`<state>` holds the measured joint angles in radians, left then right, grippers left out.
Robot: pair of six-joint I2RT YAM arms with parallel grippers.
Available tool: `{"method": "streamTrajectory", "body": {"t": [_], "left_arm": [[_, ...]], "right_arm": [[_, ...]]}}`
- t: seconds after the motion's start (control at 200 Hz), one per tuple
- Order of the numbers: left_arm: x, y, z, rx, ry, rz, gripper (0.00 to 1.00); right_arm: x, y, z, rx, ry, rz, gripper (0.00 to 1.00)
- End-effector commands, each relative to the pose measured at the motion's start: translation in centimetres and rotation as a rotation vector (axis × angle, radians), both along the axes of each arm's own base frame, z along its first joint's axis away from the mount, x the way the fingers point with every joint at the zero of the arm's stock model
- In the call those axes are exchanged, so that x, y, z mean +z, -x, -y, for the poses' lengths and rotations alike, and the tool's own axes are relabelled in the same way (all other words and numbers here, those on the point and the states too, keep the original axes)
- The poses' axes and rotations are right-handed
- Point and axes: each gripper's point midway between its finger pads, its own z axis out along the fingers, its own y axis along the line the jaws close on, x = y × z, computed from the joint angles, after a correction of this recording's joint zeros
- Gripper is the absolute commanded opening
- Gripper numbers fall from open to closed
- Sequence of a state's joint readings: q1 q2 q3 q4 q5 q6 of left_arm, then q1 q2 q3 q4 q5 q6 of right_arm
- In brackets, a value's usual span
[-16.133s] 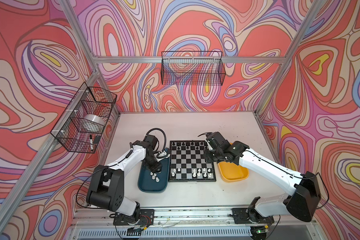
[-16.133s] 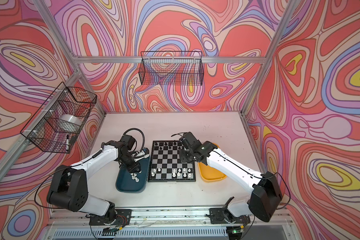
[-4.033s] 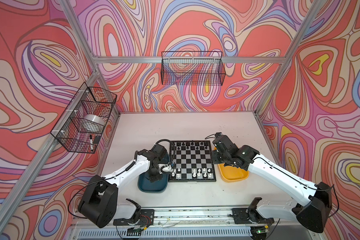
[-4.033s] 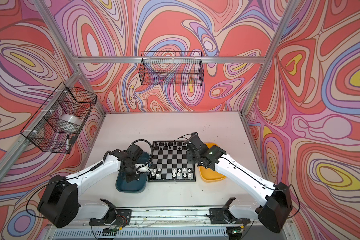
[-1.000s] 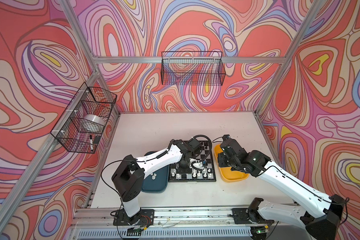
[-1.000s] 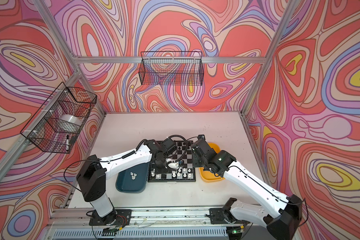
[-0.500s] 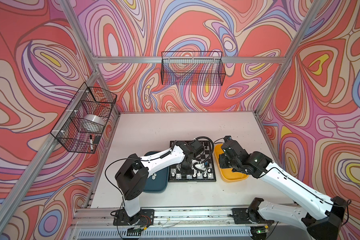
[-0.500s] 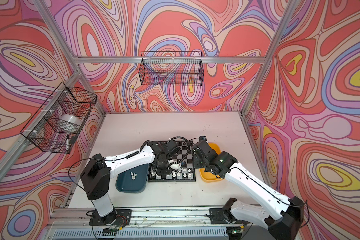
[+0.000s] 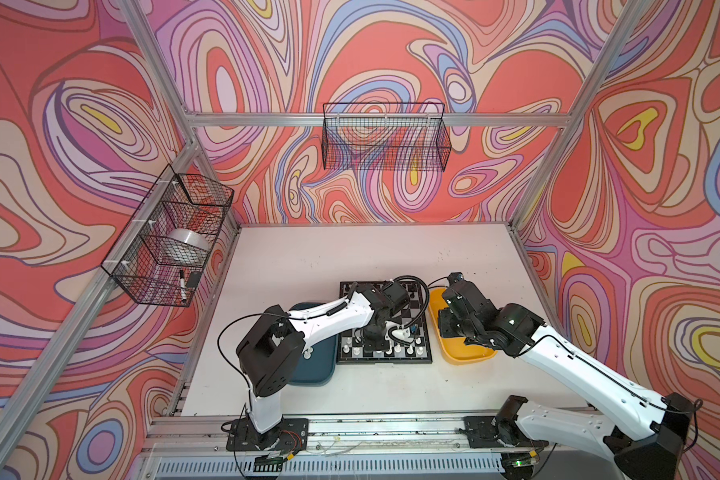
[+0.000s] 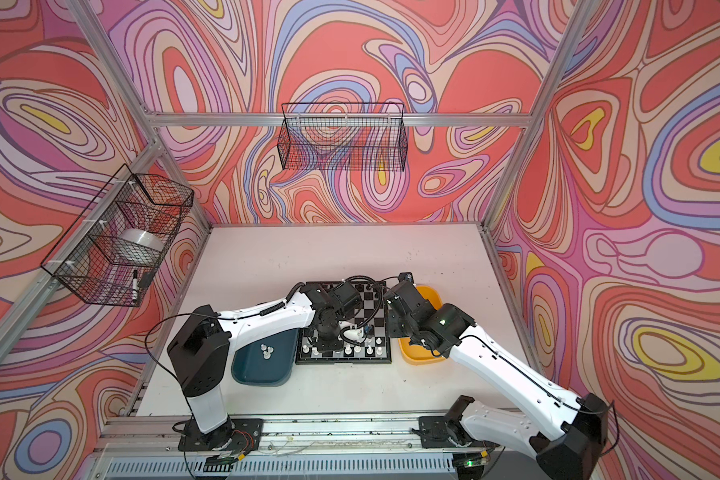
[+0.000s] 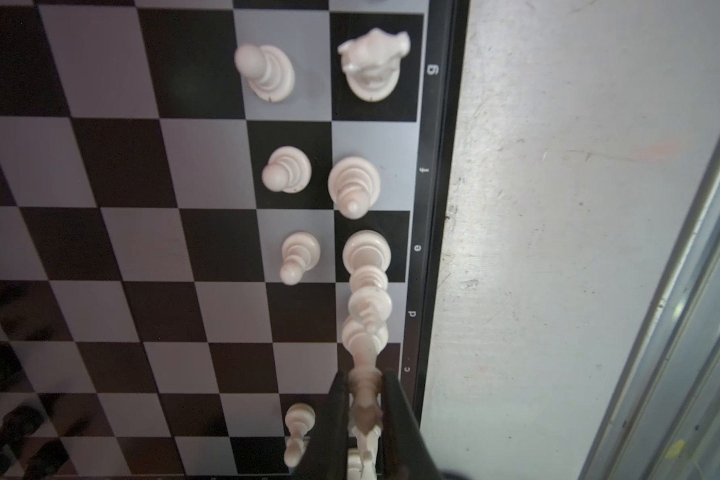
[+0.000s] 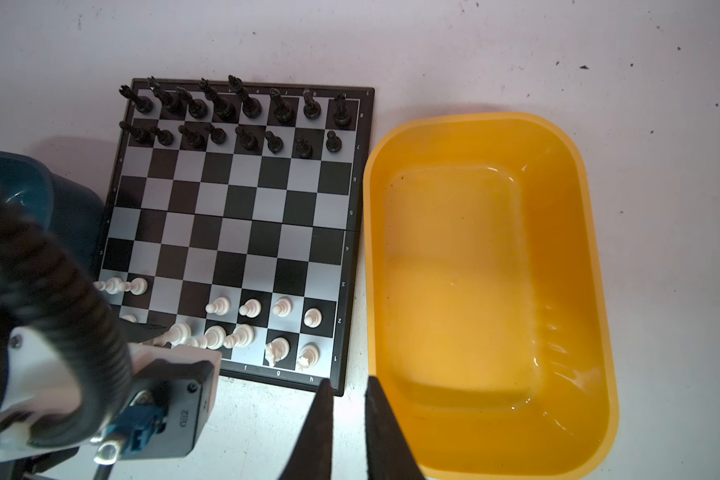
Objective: Set up the chess pieces on the board
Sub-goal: 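Lower the white piece onto a near-edge square and open the left gripper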
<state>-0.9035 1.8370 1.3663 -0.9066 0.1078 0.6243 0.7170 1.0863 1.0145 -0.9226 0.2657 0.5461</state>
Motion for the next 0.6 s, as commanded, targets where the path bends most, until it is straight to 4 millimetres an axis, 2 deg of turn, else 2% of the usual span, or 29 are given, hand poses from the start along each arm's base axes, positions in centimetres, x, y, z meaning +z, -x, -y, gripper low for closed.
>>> {"method": "streamTrajectory", "body": {"t": [0.0, 0.596], "left_arm": [[-0.88, 0.73, -0.11, -0.012, -0.014, -0.031, 0.15], [-1.50, 1.07, -0.50, -0.022, -0.037, -0.039, 0.18]], "right_arm": [[-0.05, 0.45, 0.42, -0.012, 0.002, 0.002, 0.15], [-0.17, 0.42, 0.31, -0.010, -0.004, 0.004, 0.15]]}}
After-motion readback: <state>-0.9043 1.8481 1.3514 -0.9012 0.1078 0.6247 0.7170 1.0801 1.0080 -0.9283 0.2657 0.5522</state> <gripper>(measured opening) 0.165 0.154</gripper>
